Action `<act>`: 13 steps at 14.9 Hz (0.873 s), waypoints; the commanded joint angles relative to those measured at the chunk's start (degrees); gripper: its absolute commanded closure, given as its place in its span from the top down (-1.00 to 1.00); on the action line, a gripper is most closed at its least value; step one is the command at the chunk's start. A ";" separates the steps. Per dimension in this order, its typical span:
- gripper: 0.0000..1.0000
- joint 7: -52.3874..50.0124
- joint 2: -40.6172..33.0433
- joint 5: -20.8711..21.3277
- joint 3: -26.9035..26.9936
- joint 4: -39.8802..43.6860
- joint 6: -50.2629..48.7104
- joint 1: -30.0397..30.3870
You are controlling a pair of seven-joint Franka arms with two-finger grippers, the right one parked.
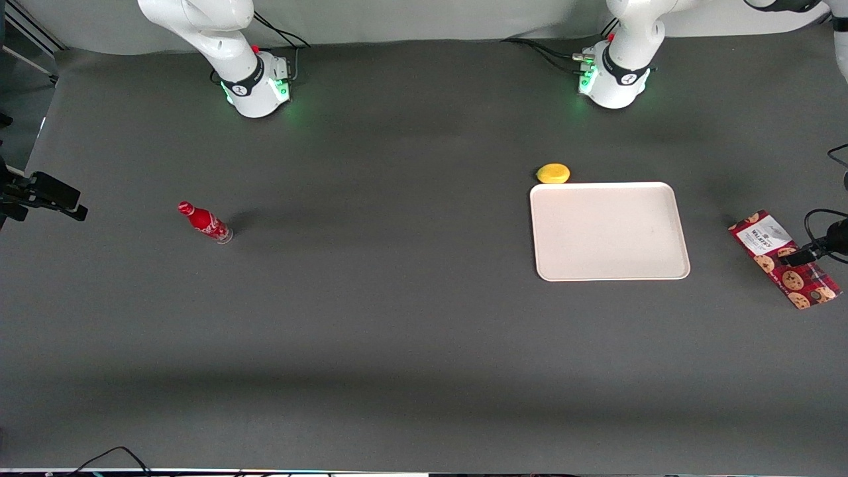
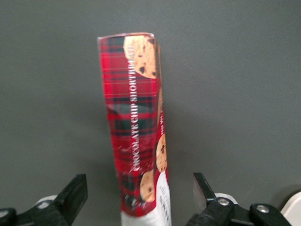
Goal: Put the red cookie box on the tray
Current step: 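Close the left gripper on the cookie box's end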
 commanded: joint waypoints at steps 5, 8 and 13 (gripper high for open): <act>0.96 7.32 4.50 -7.16 0.54 0.60 3.50 -0.75; -0.15 11.11 4.59 -7.53 0.98 0.60 3.41 -0.57; -1.00 15.78 4.59 -7.44 1.33 0.60 2.45 -0.40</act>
